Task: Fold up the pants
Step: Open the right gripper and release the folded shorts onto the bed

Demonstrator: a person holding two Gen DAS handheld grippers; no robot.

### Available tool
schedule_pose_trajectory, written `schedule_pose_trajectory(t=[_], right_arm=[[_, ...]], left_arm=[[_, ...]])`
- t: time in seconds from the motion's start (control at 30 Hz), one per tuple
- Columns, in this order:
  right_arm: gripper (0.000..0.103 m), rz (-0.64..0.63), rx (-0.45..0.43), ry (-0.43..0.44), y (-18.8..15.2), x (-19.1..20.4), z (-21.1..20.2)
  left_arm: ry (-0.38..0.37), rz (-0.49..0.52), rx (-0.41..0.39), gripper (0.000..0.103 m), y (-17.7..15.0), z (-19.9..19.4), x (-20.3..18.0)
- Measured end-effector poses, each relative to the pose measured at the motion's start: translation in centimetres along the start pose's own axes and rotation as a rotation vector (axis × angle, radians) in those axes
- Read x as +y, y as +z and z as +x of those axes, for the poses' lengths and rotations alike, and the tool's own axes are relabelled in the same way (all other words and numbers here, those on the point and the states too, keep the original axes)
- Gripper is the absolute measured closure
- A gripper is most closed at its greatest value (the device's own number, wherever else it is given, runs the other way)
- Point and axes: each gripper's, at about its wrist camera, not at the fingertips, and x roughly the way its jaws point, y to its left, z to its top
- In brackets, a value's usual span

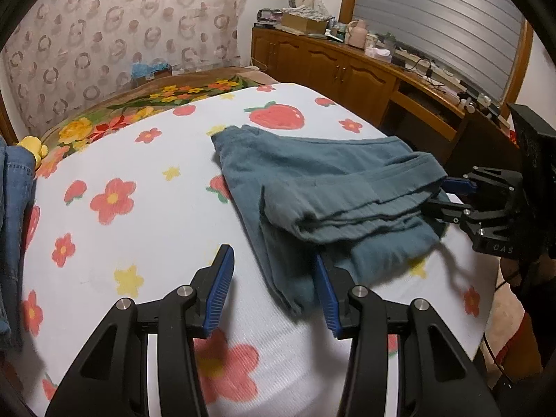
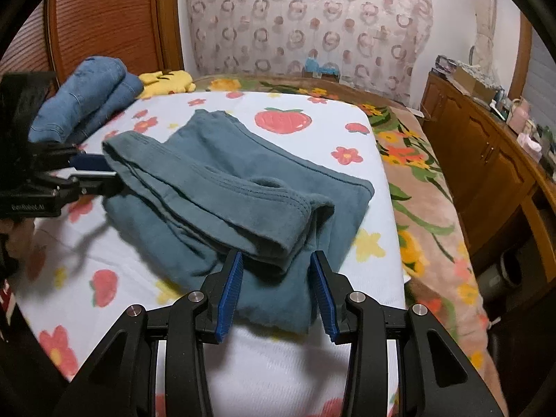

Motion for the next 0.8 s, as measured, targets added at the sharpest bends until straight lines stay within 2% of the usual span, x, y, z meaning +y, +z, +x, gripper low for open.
schedule_pose_trajectory(t=[0.23,0.4,0.5,0.57,0.67,0.8], right_arm=[[0.061,0.025,-0.005,-0.010,2.2,-1.4,1.6],[0.061,0.115,-0.050,-0.039,3.7,-3.1,2.6],[0.061,0.153,-0.073,-0.043,3.8,-3.6,2.6],[0.061,0.157,-0.104,-0.056,3.5,-3.5,2.1],[0.061,0.158,-0.127,-0.030,3.1,-3.3,1.6],[0.061,0.139,-0.122,-0.026,3.2,-3.2,1.5]], left_arm=[[0.027,0.030,-0.009,0.056,2.6,1.2,-0.2],[0.058,0.051,-0.030,0.056,4.3,2.0,-0.5],[0.087,0.025,-0.046,0.056,5.0,2.0,0.0],[0.097,0.005,-0.049,0.056,5.2,2.0,0.4],[0.101,-0.015,-0.043,0.056,5.2,2.2,0.9],[0.077,-0.013,-0.042,0.056,4.8,2.4,0.9]])
